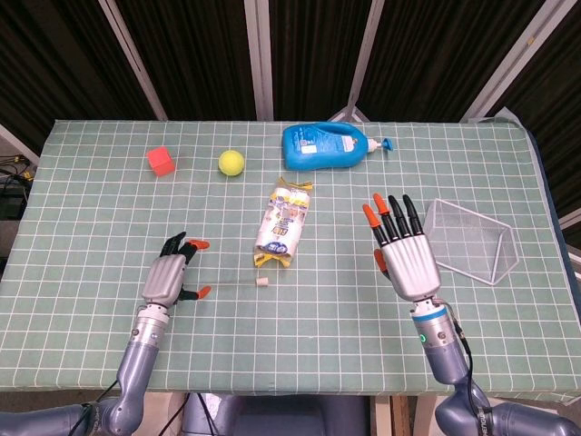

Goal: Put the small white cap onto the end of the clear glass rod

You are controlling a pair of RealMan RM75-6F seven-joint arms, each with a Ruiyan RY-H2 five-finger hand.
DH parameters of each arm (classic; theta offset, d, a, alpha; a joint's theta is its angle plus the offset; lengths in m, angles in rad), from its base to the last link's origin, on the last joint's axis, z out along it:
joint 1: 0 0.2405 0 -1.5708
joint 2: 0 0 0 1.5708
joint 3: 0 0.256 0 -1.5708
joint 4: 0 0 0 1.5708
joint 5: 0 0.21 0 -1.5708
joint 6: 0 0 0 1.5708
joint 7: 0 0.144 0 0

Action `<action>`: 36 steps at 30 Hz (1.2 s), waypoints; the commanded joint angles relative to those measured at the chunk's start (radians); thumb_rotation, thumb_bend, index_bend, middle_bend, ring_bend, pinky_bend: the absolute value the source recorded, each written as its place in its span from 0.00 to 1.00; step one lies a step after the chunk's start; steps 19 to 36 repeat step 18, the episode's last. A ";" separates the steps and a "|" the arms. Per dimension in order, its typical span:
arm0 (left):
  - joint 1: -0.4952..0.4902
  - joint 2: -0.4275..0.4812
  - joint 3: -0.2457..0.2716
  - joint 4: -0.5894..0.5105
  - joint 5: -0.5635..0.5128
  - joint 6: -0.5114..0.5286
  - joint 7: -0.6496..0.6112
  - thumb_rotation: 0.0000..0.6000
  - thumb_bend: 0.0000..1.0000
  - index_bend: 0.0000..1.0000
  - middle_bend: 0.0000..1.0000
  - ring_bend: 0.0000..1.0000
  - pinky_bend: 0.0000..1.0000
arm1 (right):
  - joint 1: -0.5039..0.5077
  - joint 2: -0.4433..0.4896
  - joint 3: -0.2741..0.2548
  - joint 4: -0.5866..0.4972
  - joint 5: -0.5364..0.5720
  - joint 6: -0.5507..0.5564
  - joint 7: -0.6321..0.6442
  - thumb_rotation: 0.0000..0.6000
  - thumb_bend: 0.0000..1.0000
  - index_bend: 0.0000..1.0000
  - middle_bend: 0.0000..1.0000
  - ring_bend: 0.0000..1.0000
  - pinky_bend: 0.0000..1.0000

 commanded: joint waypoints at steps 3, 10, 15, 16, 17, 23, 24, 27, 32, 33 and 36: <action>0.088 0.187 0.077 -0.131 0.170 0.108 -0.059 1.00 0.23 0.21 0.12 0.00 0.00 | -0.140 0.136 -0.050 -0.183 0.133 0.027 0.141 1.00 0.35 0.00 0.01 0.00 0.00; 0.252 0.423 0.242 -0.134 0.413 0.301 -0.200 1.00 0.22 0.16 0.07 0.00 0.00 | -0.278 0.329 -0.173 -0.249 0.098 0.041 0.341 1.00 0.31 0.00 0.00 0.00 0.00; 0.332 0.503 0.292 -0.089 0.475 0.393 -0.289 1.00 0.21 0.14 0.07 0.00 0.00 | -0.336 0.362 -0.219 -0.203 0.037 0.082 0.401 1.00 0.31 0.00 0.00 0.00 0.00; 0.343 0.511 0.296 -0.082 0.481 0.406 -0.300 1.00 0.21 0.14 0.07 0.00 0.00 | -0.343 0.365 -0.222 -0.198 0.030 0.088 0.406 1.00 0.31 0.00 0.00 0.00 0.00; 0.358 0.522 0.302 -0.070 0.489 0.424 -0.318 1.00 0.21 0.14 0.07 0.00 0.00 | -0.351 0.368 -0.224 -0.190 0.020 0.098 0.412 1.00 0.31 0.00 0.00 0.00 0.00; 0.372 0.531 0.307 -0.059 0.494 0.439 -0.335 1.00 0.21 0.14 0.07 0.00 0.00 | -0.357 0.370 -0.225 -0.181 0.010 0.106 0.415 1.00 0.31 0.00 0.00 0.00 0.00; 0.372 0.531 0.307 -0.059 0.494 0.439 -0.335 1.00 0.21 0.14 0.07 0.00 0.00 | -0.357 0.370 -0.225 -0.181 0.010 0.106 0.415 1.00 0.31 0.00 0.00 0.00 0.00; 0.372 0.531 0.307 -0.059 0.494 0.439 -0.335 1.00 0.21 0.14 0.07 0.00 0.00 | -0.357 0.370 -0.225 -0.181 0.010 0.106 0.415 1.00 0.31 0.00 0.00 0.00 0.00; 0.372 0.531 0.307 -0.059 0.494 0.439 -0.335 1.00 0.21 0.14 0.07 0.00 0.00 | -0.357 0.370 -0.225 -0.181 0.010 0.106 0.415 1.00 0.31 0.00 0.00 0.00 0.00; 0.372 0.531 0.307 -0.059 0.494 0.439 -0.335 1.00 0.21 0.14 0.07 0.00 0.00 | -0.357 0.370 -0.225 -0.181 0.010 0.106 0.415 1.00 0.31 0.00 0.00 0.00 0.00; 0.372 0.531 0.307 -0.059 0.494 0.439 -0.335 1.00 0.21 0.14 0.07 0.00 0.00 | -0.357 0.370 -0.225 -0.181 0.010 0.106 0.415 1.00 0.31 0.00 0.00 0.00 0.00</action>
